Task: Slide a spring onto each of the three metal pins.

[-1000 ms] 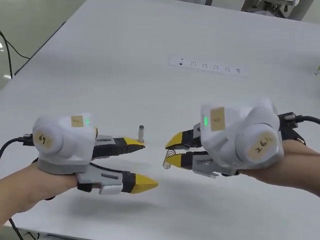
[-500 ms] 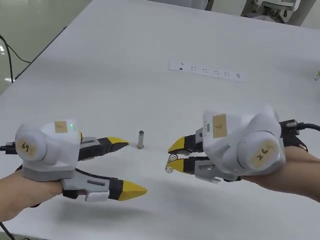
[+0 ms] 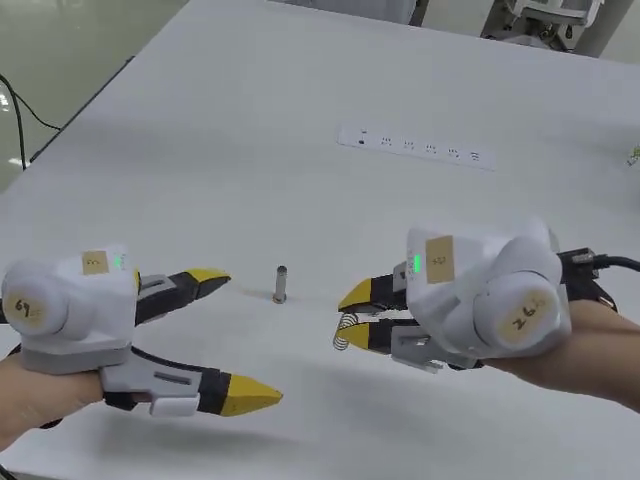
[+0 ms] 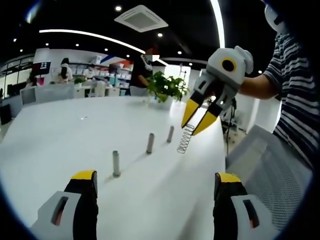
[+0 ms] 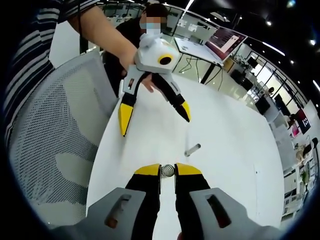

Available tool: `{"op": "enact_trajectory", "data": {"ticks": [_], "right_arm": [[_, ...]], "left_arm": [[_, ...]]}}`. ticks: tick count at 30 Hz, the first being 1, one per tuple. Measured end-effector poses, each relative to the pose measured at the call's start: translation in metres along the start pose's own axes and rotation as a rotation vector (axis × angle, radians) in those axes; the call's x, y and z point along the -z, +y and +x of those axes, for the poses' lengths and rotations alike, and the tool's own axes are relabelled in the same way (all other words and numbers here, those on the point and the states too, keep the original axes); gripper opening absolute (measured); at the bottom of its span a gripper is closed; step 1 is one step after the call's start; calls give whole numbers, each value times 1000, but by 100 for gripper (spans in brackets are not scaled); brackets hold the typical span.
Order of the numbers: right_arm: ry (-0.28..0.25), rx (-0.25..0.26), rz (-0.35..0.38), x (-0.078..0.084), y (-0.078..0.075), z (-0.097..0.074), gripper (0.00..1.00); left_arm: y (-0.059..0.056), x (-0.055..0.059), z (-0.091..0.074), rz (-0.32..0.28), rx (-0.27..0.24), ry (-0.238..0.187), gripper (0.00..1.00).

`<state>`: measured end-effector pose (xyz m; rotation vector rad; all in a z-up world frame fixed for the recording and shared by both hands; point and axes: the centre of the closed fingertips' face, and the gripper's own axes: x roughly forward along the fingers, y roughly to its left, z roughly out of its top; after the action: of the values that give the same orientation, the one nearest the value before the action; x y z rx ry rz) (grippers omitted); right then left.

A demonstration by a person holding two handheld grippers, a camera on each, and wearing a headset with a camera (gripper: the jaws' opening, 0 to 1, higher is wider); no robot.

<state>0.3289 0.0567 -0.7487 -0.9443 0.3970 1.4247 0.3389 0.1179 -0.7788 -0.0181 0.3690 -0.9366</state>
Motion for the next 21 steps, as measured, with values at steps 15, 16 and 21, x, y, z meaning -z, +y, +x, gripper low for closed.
{"op": "enact_trajectory", "data": {"ticks": [15,16,21], "right_arm": [[10,-6,-11,-1,-2,3,7],[12,-7,-10,-1,-2,4,7],[14,-9,-12,-1,-5,7,7]], "left_arm": [[5,3,-11,-17,-26,-32,98],[6,4,-13,-16,-31,-34,98],[9,3,-18,-24,-46,-43,98]]}}
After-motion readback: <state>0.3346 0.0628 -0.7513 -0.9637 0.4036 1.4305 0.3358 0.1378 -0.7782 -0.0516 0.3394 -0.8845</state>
